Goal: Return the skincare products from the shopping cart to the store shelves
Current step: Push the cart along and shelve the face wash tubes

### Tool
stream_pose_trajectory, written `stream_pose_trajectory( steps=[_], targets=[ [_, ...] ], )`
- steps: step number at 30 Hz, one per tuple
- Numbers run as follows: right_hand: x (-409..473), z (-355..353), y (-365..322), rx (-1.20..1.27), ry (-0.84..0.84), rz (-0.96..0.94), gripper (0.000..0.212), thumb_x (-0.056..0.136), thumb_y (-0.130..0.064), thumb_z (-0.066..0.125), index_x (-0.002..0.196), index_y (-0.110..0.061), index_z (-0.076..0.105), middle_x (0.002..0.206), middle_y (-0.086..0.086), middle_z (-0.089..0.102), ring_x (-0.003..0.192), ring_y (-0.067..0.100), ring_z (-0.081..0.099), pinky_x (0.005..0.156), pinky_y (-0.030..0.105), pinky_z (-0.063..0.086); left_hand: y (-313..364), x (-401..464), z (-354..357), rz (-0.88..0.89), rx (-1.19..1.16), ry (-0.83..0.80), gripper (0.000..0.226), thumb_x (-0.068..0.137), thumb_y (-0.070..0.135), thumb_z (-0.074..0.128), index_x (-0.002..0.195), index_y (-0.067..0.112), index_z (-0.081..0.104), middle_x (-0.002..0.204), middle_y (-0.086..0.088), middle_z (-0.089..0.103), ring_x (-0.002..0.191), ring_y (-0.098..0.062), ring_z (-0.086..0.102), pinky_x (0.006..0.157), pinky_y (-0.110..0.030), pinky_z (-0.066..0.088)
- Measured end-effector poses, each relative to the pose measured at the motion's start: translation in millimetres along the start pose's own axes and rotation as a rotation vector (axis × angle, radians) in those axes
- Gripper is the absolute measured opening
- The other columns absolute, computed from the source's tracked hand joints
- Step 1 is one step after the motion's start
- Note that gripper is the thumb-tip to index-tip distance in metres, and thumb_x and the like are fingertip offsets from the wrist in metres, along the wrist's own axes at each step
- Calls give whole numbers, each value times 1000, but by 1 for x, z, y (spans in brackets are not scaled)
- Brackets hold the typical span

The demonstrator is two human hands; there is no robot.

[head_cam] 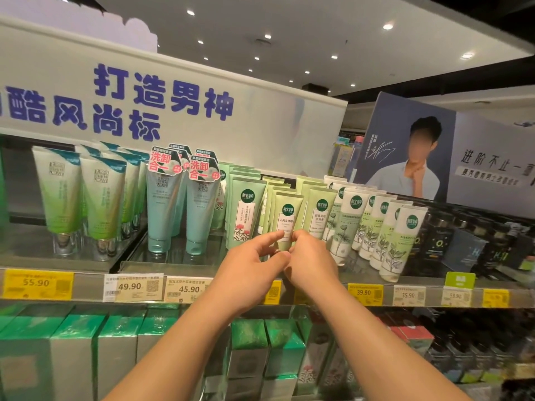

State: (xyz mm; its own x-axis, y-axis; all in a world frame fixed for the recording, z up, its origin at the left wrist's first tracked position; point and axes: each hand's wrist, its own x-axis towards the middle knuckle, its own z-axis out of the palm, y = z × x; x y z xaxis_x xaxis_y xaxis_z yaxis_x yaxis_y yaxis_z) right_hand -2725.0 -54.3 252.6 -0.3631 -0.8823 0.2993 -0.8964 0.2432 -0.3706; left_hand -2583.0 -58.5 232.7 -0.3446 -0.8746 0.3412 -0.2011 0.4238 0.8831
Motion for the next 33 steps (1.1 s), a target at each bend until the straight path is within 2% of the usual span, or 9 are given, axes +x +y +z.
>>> stream_pose_trajectory(
  steps=[4,8,11,15,20,23,26,31,33],
  targets=[
    [-3,-6,3,107,-23,2,43,88,-26,66,130,-24,60,102,-3,73,95,23,68,79,38,59,1,-2,-1,23,-25,-10,48,95,39,66,142,44,56,135,22,63,117,12,57,104,-24,47],
    [-13,-13,12,292,44,-9,49,90,-35,72,136,-21,59,95,-11,70,91,11,67,84,35,58,6,-8,-1,32,-111,2,45,96,37,66,140,42,59,133,24,64,111,16,58,107,-28,50],
    [-25,-17,23,453,157,-18,38,91,-36,73,125,-24,64,91,-14,70,85,0,65,77,24,54,9,-13,4,36,-239,3,40,95,32,69,134,40,64,126,22,68,110,10,64,105,-34,52],
    [-47,-23,44,659,233,26,20,94,-36,70,112,-27,66,84,-11,70,76,0,66,77,30,56,11,-21,21,25,-419,-50,40,90,29,77,128,36,68,125,14,72,114,1,66,104,-40,55],
    [-78,-25,91,753,236,130,8,98,-38,65,102,-32,70,91,-8,74,84,11,71,81,39,59,10,-34,65,37,-545,-183,43,79,34,70,122,35,69,121,14,74,116,-8,69,96,-36,57],
    [-101,-26,130,818,268,231,13,100,-39,63,95,-32,72,92,-3,77,85,19,73,78,44,59,11,-39,101,18,-606,-275,44,78,32,72,122,34,69,122,12,74,116,-13,70,96,-37,58],
    [-129,-28,177,796,294,322,18,102,-44,59,95,-33,72,94,-2,76,86,16,74,77,46,58,16,-46,142,3,-614,-382,47,77,34,76,123,33,68,122,13,74,116,-12,70,90,-32,60],
    [-180,-41,255,866,349,510,22,104,-45,55,92,-44,74,95,-5,76,84,12,73,69,36,55,35,-66,224,-45,-604,-604,48,80,38,78,126,33,66,120,17,74,116,-9,69,93,-33,59],
    [-197,-48,289,872,373,570,21,104,-44,56,95,-38,74,95,-3,76,83,12,72,69,35,51,45,-74,259,-62,-609,-675,48,76,38,72,124,34,65,118,18,74,116,-8,68,91,-29,59]
  ],
)
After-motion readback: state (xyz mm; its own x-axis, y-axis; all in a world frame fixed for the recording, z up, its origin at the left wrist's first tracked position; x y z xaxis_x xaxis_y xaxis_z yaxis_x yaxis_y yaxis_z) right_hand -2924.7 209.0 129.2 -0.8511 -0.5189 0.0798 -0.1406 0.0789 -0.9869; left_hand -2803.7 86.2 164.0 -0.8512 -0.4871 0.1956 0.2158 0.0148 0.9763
